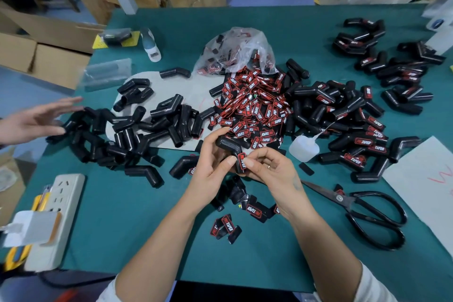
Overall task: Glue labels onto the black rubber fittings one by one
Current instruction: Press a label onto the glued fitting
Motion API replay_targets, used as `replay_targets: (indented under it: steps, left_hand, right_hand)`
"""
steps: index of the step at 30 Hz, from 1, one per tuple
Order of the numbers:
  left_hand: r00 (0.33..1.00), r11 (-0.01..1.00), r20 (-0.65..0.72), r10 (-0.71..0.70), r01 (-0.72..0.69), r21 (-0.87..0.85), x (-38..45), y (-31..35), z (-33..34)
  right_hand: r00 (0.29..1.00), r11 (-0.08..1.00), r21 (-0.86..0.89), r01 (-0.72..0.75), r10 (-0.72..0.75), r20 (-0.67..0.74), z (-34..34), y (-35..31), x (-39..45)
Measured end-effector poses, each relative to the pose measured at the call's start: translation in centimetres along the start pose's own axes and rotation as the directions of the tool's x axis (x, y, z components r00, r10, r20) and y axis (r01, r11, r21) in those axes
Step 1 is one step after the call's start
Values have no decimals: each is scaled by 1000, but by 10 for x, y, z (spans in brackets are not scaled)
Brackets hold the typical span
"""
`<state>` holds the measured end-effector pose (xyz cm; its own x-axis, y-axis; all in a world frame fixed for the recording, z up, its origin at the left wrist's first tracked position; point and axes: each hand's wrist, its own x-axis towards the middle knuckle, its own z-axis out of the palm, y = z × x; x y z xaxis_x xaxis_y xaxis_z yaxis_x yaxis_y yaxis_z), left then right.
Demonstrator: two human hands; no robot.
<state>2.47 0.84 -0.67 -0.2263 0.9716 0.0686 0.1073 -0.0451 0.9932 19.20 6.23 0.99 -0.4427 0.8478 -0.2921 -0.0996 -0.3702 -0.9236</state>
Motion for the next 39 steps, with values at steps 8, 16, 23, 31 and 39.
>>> replay_targets:
  steps: [8, 16, 23, 31, 39]
  left_hand:
    - [1000, 1000, -2, -6, 6, 15, -1, -1, -1]
    - [1000, 1000, -3, 0, 0, 20, 0, -2, 0]
    - [1000, 1000, 4, -8, 8, 17, 0, -2, 1]
    - [1000, 1000, -14, 8, -7, 9, -2, 1, 0]
    - [1000, 999, 2, 23, -23, 27, -1, -2, 0]
  right_hand:
    - [1000, 1000, -20, 12, -12, 3, 1, 0, 0]
    - [1000, 998, -61, 19, -20, -14, -1, -1, 0]
    - [999, 997, -79, 28, -30, -29, 0, 0, -1]
    - [997, 995, -98, 30, -37, -70, -1, 2, 0]
    - [995, 993, -116, 24, -34, -89, -1, 3, -1]
